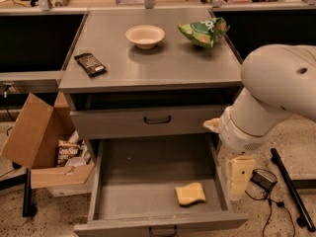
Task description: Pick sponge from middle drawer and place on counter
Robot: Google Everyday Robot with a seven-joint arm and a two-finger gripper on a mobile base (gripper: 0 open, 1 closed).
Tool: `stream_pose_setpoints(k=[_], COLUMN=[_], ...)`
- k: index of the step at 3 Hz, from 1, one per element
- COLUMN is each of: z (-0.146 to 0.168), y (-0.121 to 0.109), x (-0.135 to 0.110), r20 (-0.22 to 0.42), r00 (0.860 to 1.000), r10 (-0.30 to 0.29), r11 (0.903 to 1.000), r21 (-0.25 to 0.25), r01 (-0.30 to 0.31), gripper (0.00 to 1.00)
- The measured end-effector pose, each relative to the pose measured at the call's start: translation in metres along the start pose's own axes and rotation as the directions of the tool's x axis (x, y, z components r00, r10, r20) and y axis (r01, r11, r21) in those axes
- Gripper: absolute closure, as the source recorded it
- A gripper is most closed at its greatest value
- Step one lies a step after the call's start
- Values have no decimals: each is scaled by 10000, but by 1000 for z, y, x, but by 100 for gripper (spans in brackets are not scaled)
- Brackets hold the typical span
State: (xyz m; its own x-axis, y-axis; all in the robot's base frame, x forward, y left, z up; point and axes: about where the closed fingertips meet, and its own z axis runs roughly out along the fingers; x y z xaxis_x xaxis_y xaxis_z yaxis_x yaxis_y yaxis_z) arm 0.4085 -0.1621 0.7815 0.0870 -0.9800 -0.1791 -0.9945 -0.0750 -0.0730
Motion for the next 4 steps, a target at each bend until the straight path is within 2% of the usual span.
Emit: stream_pose_setpoints(k=[1, 2, 4], z=[-1, 26, 148], y=[0, -7, -30], x=[0, 10, 47], r20=[-30, -45, -3], r00=[10000, 9999, 9975], r10=[-8, -162, -703], r11=[10000, 9998, 9975], r21=[26, 128, 40], r01=[8, 162, 703], gripper=[0, 0, 0])
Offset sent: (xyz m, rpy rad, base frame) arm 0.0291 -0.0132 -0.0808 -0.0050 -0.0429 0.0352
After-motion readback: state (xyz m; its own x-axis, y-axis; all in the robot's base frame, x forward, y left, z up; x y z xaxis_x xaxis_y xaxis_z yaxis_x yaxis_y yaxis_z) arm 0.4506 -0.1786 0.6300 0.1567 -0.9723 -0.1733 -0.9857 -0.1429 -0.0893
